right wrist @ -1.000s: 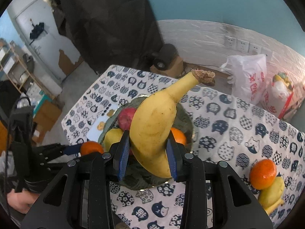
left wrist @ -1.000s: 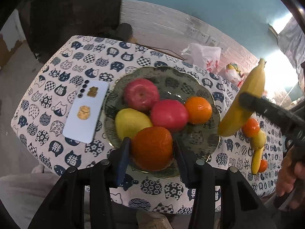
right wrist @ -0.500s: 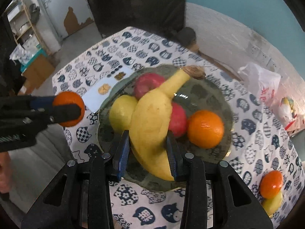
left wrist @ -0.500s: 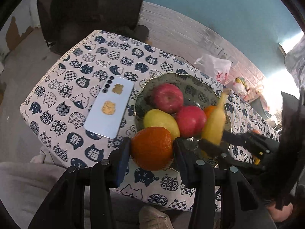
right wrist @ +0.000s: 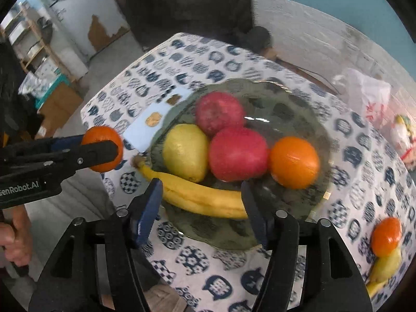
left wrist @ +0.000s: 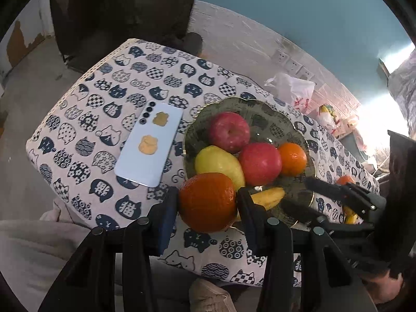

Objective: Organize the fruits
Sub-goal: 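Lower the banana onto the plate and open the right tool while the left tool lowers the tangerine, then open the left tool to release the tangerine on the plate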

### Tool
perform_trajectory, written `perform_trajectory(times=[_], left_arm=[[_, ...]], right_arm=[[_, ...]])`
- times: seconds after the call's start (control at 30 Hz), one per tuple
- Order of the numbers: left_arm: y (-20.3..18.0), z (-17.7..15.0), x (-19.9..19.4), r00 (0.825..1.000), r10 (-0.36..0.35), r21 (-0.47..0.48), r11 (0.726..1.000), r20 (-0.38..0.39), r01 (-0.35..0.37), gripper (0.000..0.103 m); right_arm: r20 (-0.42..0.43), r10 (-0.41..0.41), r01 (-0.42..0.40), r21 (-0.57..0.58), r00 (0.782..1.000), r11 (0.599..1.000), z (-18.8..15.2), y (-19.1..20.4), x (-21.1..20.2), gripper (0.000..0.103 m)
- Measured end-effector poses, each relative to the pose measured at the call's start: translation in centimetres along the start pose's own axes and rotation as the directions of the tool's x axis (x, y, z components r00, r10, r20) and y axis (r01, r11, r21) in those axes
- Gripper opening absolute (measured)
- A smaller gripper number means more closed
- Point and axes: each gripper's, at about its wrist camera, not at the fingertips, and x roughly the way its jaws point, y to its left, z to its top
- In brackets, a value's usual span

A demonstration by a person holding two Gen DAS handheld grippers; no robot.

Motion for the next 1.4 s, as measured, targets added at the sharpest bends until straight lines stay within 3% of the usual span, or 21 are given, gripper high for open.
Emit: perform_trajectory(times=[0.2,0.3,0.43,0.67,0.87,1.13,1.27,1.4], left_arm=[[-2.2,0.5,0.3,1.000,0.026,0.049,0.998,0.015,-0.027,0.047],[-2.2,0.6,0.3,0.999,0.046,0.027,0.999,0.023,-0.047,0.047],[-2.6,1.1,-0.2,0.995,0.077,0.017,0.997,0.066,-0.078,0.047],[-5.7,1.2,-0.2,0.995,0.029,0.083,0.996,0.095,-0.037,0.047],[-8.4,0.4,3.1,1.000,-0.018,0.125,0.992,-0.003,0.018,0.047],[-10.6,-0.8,7.1,0.990,-0.051,0.154,0.986,-0.128,0.071,0.047],[-11.7,-0.6,7.7,0.989,-0.065,0.166,0.982,-0.134,0.087,0.047],[-12.8,-0.2,7.9,0.990,-0.058,0.181,0.980,-0.127,0.081,0.062]], right_arm=[[0.018,-0.022,0.019,0.156,1.000,0.988,-0.5,-5.3,-2.3,0.064],[0.025,-0.039,0.033,0.209,0.999,0.977,-1.1,-7.6,-3.2,0.064],[0.022,-0.051,0.043,0.250,0.998,0.967,-2.0,-9.6,-3.7,0.064],[0.033,-0.042,0.032,0.252,0.999,0.967,-2.3,-10.1,-4.4,0.064],[0.019,-0.066,0.059,0.243,0.998,0.968,-3.1,-10.8,-4.7,0.064],[0.009,-0.079,0.073,0.285,0.997,0.956,-4.2,-13.0,-5.5,0.066],[0.006,-0.079,0.074,0.288,0.997,0.955,-4.7,-13.5,-5.7,0.067],[0.002,-0.091,0.087,0.278,0.996,0.957,-5.1,-13.9,-5.9,0.067]])
